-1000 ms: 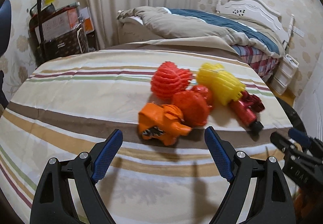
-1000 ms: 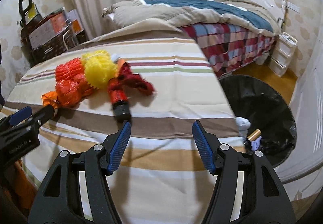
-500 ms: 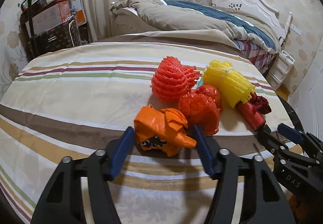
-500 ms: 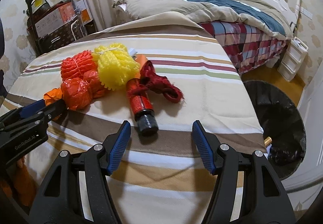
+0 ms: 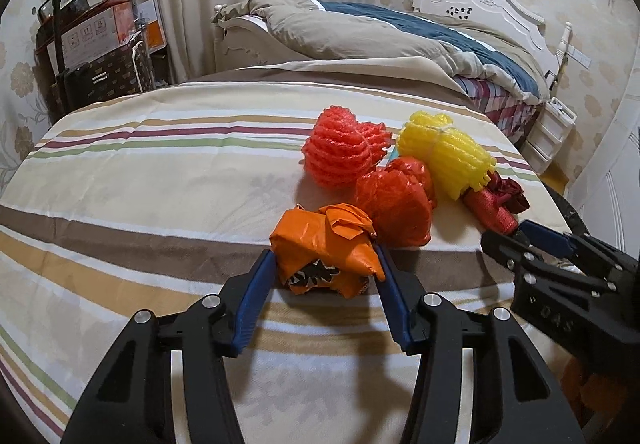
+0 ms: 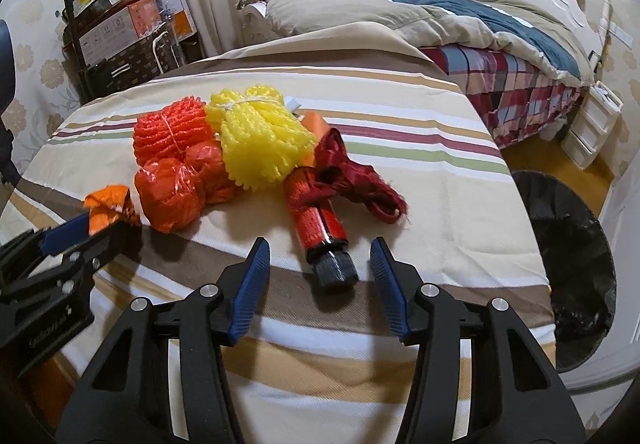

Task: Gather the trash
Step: 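Grasp the red bottle with the right gripper while the left gripper holds the orange toy, then carry the orange toy and red bottle over the black trash bin with both grippers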

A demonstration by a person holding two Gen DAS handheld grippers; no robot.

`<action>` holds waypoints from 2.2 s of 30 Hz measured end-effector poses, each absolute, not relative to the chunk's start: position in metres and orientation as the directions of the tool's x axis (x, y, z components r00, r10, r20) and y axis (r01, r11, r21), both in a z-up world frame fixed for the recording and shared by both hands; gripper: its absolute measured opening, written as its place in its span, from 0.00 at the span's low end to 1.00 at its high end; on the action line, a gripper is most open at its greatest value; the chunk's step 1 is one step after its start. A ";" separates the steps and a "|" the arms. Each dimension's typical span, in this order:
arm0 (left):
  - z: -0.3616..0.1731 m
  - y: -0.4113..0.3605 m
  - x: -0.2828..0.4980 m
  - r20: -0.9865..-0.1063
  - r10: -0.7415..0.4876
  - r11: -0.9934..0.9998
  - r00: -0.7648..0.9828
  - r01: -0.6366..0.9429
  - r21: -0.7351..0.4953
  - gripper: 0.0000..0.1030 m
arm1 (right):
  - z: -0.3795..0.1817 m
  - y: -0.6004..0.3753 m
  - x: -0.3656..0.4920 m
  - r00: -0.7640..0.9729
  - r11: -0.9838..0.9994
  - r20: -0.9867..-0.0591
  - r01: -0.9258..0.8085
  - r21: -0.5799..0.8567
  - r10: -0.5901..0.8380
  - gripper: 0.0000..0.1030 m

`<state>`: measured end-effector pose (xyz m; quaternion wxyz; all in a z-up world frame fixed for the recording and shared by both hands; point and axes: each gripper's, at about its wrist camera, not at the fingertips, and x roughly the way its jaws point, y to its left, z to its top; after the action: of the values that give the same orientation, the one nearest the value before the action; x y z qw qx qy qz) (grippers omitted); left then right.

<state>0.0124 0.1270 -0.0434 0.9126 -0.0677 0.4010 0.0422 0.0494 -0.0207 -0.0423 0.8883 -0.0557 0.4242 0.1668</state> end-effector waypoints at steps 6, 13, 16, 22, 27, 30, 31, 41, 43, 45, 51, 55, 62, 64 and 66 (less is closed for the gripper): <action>-0.043 0.132 0.006 -0.736 0.021 0.986 0.676 -0.136 -0.096 0.51 | -0.045 -0.011 0.050 0.568 0.929 -0.783 -0.368 0.034 0.254 0.23; -0.043 0.134 -0.002 -0.731 0.017 0.987 0.682 -0.127 -0.096 0.51 | -0.044 -0.011 0.038 0.569 0.929 -0.782 -0.370 0.034 0.256 0.23; -0.042 0.134 -0.003 -0.729 0.014 0.988 0.684 -0.122 -0.095 0.51 | -0.044 -0.013 0.026 0.568 0.927 -0.781 -0.373 0.040 0.262 0.23; -0.042 0.136 -0.009 -0.726 0.013 0.988 0.688 -0.122 -0.098 0.51 | -0.044 -0.018 0.008 0.568 0.926 -0.780 -0.374 0.040 0.263 0.23; -0.042 0.137 -0.011 -0.723 0.017 0.988 0.691 -0.123 -0.095 0.51 | -0.045 -0.013 0.011 0.571 0.925 -0.781 -0.378 0.021 0.251 0.24; -0.042 0.138 -0.012 -0.722 0.018 0.987 0.692 -0.128 -0.098 0.51 | -0.045 -0.009 0.014 0.572 0.924 -0.782 -0.383 0.015 0.249 0.25; -0.041 0.138 -0.012 -0.722 0.018 0.987 0.692 -0.129 -0.098 0.51 | -0.045 -0.008 0.016 0.571 0.924 -0.782 -0.383 0.016 0.250 0.25; -0.037 0.137 -0.014 -0.712 0.018 0.987 0.702 -0.126 -0.099 0.51 | -0.042 -0.012 0.017 0.585 0.927 -0.771 -0.373 0.022 0.253 0.22; -0.035 0.136 -0.016 -0.706 0.012 0.987 0.708 -0.122 -0.106 0.51 | -0.040 -0.016 0.015 0.594 0.930 -0.763 -0.367 0.024 0.254 0.22; -0.034 0.132 -0.018 -0.703 0.006 0.988 0.711 -0.115 -0.108 0.51 | -0.037 -0.022 0.011 0.604 0.933 -0.755 -0.359 0.028 0.255 0.22; -0.028 0.112 -0.023 -0.682 -0.034 0.991 0.730 -0.066 -0.119 0.51 | -0.024 -0.049 0.001 0.645 0.949 -0.724 -0.314 0.043 0.246 0.22; -0.021 0.092 -0.022 -0.666 -0.064 0.993 0.743 -0.021 -0.119 0.51 | -0.013 -0.076 -0.003 0.679 0.965 -0.701 -0.259 0.049 0.218 0.22; -0.010 0.051 -0.012 -0.645 -0.138 0.989 0.752 0.074 -0.126 0.51 | 0.001 -0.125 0.000 0.731 0.988 -0.667 -0.151 0.045 0.142 0.22; -0.006 0.035 -0.006 -0.635 -0.160 0.987 0.756 0.103 -0.126 0.51 | 0.002 -0.137 0.000 0.741 0.991 -0.661 -0.124 0.043 0.121 0.22; -0.003 0.023 -0.001 -0.627 -0.177 0.984 0.758 0.126 -0.125 0.51 | 0.005 -0.153 0.001 0.750 0.995 -0.654 -0.093 0.043 0.098 0.22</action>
<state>-0.0008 0.0225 -0.0031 0.9368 -0.0378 0.3381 -0.0809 0.0014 -0.1529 0.0045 0.9353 0.0039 0.3500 0.0510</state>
